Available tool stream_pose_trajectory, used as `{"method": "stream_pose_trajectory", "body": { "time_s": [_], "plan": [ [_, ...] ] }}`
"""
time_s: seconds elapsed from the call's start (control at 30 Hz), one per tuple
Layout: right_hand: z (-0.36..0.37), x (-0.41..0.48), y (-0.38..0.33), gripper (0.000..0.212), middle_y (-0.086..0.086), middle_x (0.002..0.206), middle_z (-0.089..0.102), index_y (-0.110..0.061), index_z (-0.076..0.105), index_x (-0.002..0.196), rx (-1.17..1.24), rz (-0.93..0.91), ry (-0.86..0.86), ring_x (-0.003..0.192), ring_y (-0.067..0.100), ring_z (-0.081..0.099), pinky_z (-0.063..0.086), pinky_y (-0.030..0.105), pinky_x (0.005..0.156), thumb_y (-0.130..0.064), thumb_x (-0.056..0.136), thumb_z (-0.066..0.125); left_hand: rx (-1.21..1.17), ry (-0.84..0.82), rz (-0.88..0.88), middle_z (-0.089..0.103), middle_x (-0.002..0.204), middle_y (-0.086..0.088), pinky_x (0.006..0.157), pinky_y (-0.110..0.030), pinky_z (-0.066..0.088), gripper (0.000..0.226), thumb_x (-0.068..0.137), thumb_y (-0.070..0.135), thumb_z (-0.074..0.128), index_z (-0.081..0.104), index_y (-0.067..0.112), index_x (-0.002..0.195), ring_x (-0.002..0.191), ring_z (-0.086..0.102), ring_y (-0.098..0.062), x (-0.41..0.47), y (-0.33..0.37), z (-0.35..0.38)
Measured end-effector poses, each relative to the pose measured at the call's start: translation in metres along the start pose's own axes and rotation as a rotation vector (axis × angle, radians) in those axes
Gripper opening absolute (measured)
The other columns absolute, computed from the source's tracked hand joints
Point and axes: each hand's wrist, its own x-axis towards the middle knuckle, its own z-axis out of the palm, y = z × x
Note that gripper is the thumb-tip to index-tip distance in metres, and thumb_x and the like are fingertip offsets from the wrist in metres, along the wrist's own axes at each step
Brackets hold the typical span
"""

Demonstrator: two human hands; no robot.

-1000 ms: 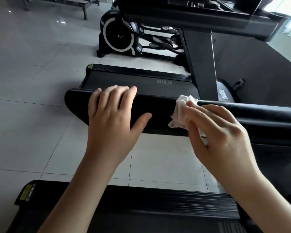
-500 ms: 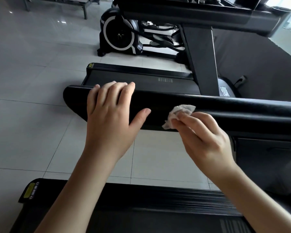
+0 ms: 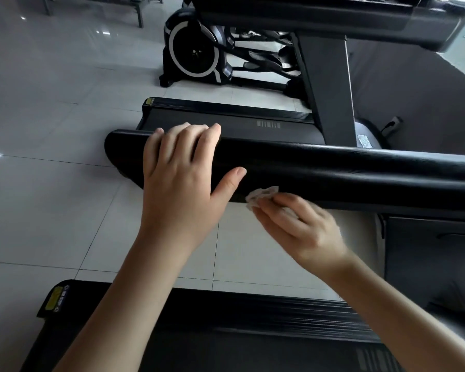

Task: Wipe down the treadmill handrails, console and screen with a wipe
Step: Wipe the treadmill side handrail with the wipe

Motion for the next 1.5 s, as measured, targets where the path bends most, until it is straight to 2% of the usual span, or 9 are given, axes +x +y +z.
{"method": "stream_pose_trajectory", "body": {
  "time_s": [0.1, 0.37, 0.57, 0.83, 0.97, 1.13, 1.3, 1.4, 1.5],
  "plan": [
    [0.001, 0.005, -0.004, 0.005, 0.005, 0.087, 0.073, 0.0, 0.076, 0.087, 0.012, -0.014, -0.039, 0.089, 0.019, 0.059, 0.05, 0.026, 0.084, -0.001, 0.086, 0.071, -0.018, -0.027, 0.015, 0.058, 0.128, -0.011, 0.11, -0.045, 0.022, 0.06, 0.091, 0.047, 0.04, 0.053, 0.006, 0.133, 0.124, 0.048, -0.032, 0.001, -0.002, -0.002],
    [-0.01, 0.026, -0.01, 0.023, 0.011, 0.094, 0.068, -0.001, 0.075, 0.097, 0.26, 0.478, 0.006, 0.1, -0.001, 0.044, 0.04, 0.012, 0.089, -0.015, 0.099, 0.057, -0.029, -0.056, -0.041, 0.053, 0.137, -0.01, 0.112, -0.047, 0.018, 0.062, 0.09, 0.048, 0.038, 0.05, 0.009, 0.136, 0.133, 0.039, -0.03, -0.005, -0.023, -0.013],
    [-0.006, 0.069, -0.009, 0.033, 0.004, 0.09, 0.069, -0.007, 0.075, 0.09, 0.096, 0.41, 0.087, 0.085, 0.019, 0.053, 0.042, 0.031, 0.078, -0.018, 0.102, 0.046, -0.004, -0.058, -0.041, 0.055, 0.134, -0.01, 0.112, -0.044, 0.018, 0.061, 0.089, 0.047, 0.04, 0.052, 0.008, 0.134, 0.13, 0.042, -0.03, -0.005, -0.021, -0.013],
    [-0.032, 0.074, 0.001, 0.029, 0.004, 0.108, 0.068, -0.007, 0.07, 0.111, 0.07, 0.255, -0.244, 0.093, 0.028, 0.062, 0.043, 0.04, 0.088, -0.01, 0.086, 0.056, -0.045, -0.085, -0.037, 0.055, 0.135, -0.009, 0.111, -0.043, 0.019, 0.063, 0.086, 0.046, 0.039, 0.052, 0.008, 0.135, 0.131, 0.043, -0.029, -0.003, -0.023, -0.014],
    [-0.028, 0.095, 0.015, 0.047, 0.003, 0.086, 0.065, -0.01, 0.067, 0.12, 0.071, 0.215, -0.32, 0.079, 0.029, 0.061, 0.047, 0.041, 0.078, -0.003, 0.073, 0.063, -0.111, -0.133, -0.024, 0.052, 0.141, -0.007, 0.113, -0.04, 0.021, 0.065, 0.086, 0.044, 0.036, 0.048, 0.007, 0.138, 0.135, 0.04, -0.026, -0.001, -0.034, -0.021],
    [-0.013, 0.11, 0.009, 0.026, 0.011, 0.081, 0.058, -0.003, 0.072, 0.091, 0.142, 0.224, -0.366, 0.074, 0.033, 0.057, 0.051, 0.041, 0.061, 0.005, 0.067, 0.066, -0.127, -0.114, -0.001, 0.053, 0.139, -0.01, 0.111, -0.039, 0.027, 0.062, 0.086, 0.04, 0.039, 0.051, 0.004, 0.135, 0.133, 0.042, -0.027, -0.001, -0.041, -0.021],
    [-0.013, 0.095, -0.005, 0.034, 0.011, 0.092, 0.064, 0.002, 0.069, 0.105, 0.12, 0.349, -0.291, 0.085, 0.032, 0.06, 0.053, 0.041, 0.073, -0.012, 0.085, 0.044, -0.12, -0.061, -0.046, 0.053, 0.138, -0.01, 0.109, -0.042, 0.028, 0.06, 0.084, 0.042, 0.042, 0.054, 0.01, 0.134, 0.132, 0.036, -0.026, -0.005, -0.042, -0.02],
    [-0.002, 0.099, -0.019, 0.038, 0.012, 0.096, 0.065, 0.004, 0.068, 0.106, 0.113, 0.383, -0.258, 0.089, 0.031, 0.061, 0.051, 0.04, 0.08, -0.026, 0.089, 0.052, -0.137, -0.06, -0.049, 0.055, 0.134, -0.011, 0.107, -0.043, 0.031, 0.059, 0.085, 0.041, 0.043, 0.056, 0.009, 0.133, 0.129, 0.041, -0.029, -0.005, -0.043, -0.021],
    [0.001, 0.094, -0.021, 0.024, 0.012, 0.101, 0.068, 0.003, 0.069, 0.104, 0.176, 0.367, -0.202, 0.092, 0.031, 0.063, 0.053, 0.041, 0.082, -0.012, 0.089, 0.058, -0.137, -0.067, -0.041, 0.057, 0.133, -0.011, 0.105, -0.042, 0.033, 0.058, 0.085, 0.041, 0.043, 0.057, 0.009, 0.132, 0.127, 0.044, -0.03, -0.004, -0.044, -0.022]
  ]
}}
